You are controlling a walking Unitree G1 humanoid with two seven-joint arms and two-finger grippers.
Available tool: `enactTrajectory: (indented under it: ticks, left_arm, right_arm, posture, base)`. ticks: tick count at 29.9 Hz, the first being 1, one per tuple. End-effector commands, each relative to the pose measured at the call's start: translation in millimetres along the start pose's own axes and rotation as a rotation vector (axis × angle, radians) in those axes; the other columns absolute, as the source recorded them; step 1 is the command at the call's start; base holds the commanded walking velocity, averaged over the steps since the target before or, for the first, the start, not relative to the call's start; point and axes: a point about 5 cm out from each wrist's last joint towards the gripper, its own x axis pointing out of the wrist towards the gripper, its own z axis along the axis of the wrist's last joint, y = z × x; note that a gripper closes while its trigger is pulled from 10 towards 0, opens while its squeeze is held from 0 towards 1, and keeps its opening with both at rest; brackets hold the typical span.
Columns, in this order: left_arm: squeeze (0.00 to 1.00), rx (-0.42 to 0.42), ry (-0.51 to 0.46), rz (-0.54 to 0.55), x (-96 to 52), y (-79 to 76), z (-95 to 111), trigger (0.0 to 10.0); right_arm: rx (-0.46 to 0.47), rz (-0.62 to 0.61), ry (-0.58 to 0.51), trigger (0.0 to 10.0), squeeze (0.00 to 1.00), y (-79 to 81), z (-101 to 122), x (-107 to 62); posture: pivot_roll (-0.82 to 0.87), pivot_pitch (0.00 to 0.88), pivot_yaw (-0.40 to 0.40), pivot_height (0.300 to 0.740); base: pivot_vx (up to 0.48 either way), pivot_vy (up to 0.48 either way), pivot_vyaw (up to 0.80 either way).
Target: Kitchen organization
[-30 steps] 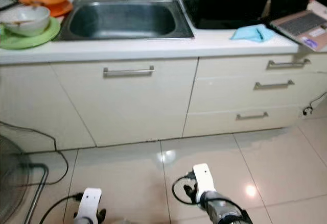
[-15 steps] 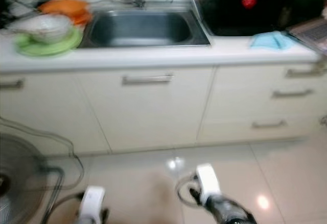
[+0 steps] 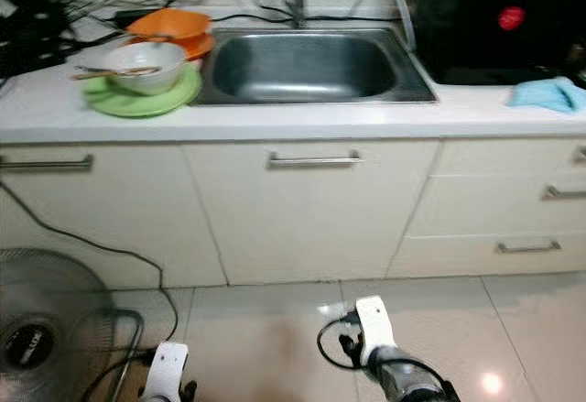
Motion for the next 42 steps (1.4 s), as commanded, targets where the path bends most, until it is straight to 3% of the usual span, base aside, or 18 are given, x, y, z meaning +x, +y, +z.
enactTrajectory:
  ticks: [1,42]
  left_arm:
    - [0.00,-0.006,-0.006,-0.004,0.2,-1.8,1.5,10.0]
    - [0.00,0.040,0.013,0.038,0.3,3.2,0.5,10.0]
  right_arm:
    - [0.002,-0.010,-0.001,10.0,0.00,-4.0,-0.2,-1.2]
    - [-0.019,-0.015,0.002,10.0,0.00,-4.3,-0.1,-1.2]
  posture:
    - [0.01,0.000,-0.007,0.740]
    - [0.02,0.000,-0.005,0.732]
  base:
    - [0.000,0.000,0.00]
    - [0.041,0.000,0.00]
